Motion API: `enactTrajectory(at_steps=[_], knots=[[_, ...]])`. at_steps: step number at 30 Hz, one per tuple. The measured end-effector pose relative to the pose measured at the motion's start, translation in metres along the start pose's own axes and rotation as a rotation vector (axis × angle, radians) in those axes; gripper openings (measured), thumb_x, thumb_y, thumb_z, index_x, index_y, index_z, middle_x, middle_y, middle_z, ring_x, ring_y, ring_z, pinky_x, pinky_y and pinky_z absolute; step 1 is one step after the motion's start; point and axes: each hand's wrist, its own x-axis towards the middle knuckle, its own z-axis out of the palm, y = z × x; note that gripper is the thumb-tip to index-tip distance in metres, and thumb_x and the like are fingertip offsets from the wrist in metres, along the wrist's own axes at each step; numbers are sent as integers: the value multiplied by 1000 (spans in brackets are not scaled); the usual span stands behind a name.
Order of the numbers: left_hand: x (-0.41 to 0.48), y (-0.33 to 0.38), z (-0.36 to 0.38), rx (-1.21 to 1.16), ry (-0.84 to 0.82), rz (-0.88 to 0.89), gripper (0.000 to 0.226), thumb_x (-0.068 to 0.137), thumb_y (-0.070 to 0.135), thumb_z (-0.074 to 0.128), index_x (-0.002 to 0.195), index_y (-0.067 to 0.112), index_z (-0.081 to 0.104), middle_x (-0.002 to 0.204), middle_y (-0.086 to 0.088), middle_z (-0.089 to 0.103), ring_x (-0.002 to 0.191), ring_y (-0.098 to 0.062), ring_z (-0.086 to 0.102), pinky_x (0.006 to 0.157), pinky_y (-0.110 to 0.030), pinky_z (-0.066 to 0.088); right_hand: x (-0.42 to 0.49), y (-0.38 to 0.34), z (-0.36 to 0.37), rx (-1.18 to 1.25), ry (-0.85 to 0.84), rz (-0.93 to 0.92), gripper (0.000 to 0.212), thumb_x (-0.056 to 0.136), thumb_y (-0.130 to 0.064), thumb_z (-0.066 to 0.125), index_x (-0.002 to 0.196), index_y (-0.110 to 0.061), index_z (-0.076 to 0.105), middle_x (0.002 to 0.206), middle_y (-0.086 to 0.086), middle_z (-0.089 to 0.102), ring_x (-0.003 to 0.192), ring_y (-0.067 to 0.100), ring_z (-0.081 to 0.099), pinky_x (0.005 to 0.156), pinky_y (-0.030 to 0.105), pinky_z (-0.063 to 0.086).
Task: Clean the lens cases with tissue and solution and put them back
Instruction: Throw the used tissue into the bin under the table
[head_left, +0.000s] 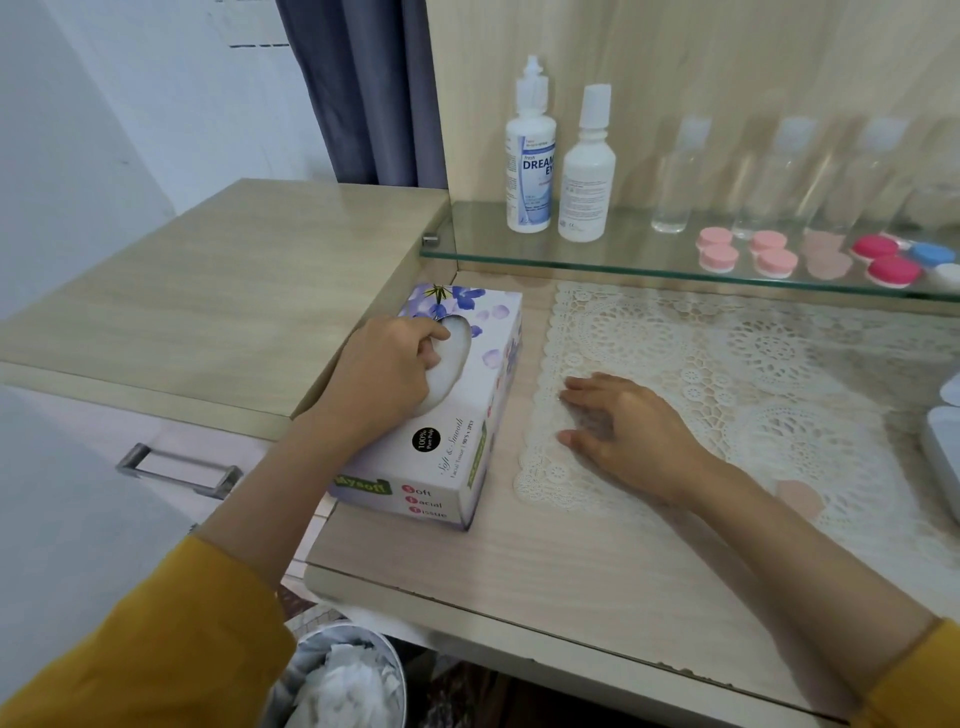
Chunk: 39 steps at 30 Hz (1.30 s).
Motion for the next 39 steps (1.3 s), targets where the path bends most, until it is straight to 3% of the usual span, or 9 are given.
enactTrajectory(at_steps=[7, 14, 18, 22, 29, 32, 34, 36, 39], knots=[[3, 21, -18, -258, 74, -23, 23, 85, 0, 56, 103, 10, 68, 65, 16, 51, 55, 5, 47, 60, -2, 31, -3, -1, -4, 54, 32, 4, 49, 86, -36, 60, 132, -21, 50, 143, -8, 41, 134, 11, 31, 109, 29, 27], [6, 79, -25, -448, -14, 142, 22, 87, 4, 57, 102, 16, 68, 65, 15, 50, 56, -3, 39, 56, -7, 34, -20, 7, -31, 112, 183, 49, 42, 85, -32, 63, 125, -21, 56, 135, -10, 50, 125, 11, 44, 100, 20, 26], [7, 108, -13, -594, -104, 193, 27, 87, 1, 56, 101, 22, 66, 70, 12, 53, 62, -11, 40, 62, -13, 35, -37, 14, -56, 259, 396, 40, 29, 82, -19, 66, 111, -15, 65, 112, -5, 65, 105, 10, 57, 94, 20, 37], [4, 125, 11, -701, -164, 232, 38, 84, -3, 58, 95, 33, 61, 69, 10, 52, 69, -23, 44, 66, -18, 34, -54, 23, -72, 450, 587, 15, 26, 80, -5, 54, 103, -16, 59, 95, -21, 60, 91, -6, 56, 90, 16, 43], [-7, 139, 36, -775, -214, 233, 41, 83, -5, 58, 92, 35, 62, 64, 18, 53, 63, -3, 43, 66, -12, 35, -75, 31, -88, 954, 623, 145, 14, 71, -13, 45, 74, -17, 59, 78, -9, 64, 84, 10, 58, 83, 23, 46], [-10, 141, 41, -765, -237, 249, 42, 84, -3, 57, 89, 38, 62, 66, 23, 55, 66, 1, 46, 70, -11, 37, -81, 36, -88, 978, 714, 206, 12, 68, -16, 52, 80, -19, 54, 94, -1, 65, 93, 17, 58, 84, 27, 45], [-12, 142, 42, -762, -249, 258, 42, 84, -3, 57, 90, 38, 62, 68, 18, 55, 70, 1, 48, 72, -10, 38, -87, 39, -90, 795, 642, 145, 33, 70, -21, 61, 102, -26, 53, 116, -6, 59, 108, 10, 54, 93, 26, 41], [-14, 144, 40, -768, -257, 280, 41, 84, -4, 57, 92, 35, 62, 70, 16, 54, 71, 3, 49, 73, -10, 39, -88, 40, -93, 552, 406, 52, 54, 74, -24, 70, 121, -36, 47, 137, -18, 41, 127, 1, 36, 104, 22, 27], [-15, 143, 38, -792, -263, 318, 36, 81, -1, 60, 93, 33, 64, 69, 16, 59, 72, 3, 54, 74, -10, 41, -83, 40, -89, 395, 128, 13, 56, 75, -21, 74, 119, -43, 48, 150, -19, 17, 138, 1, 13, 111, 26, 14]])
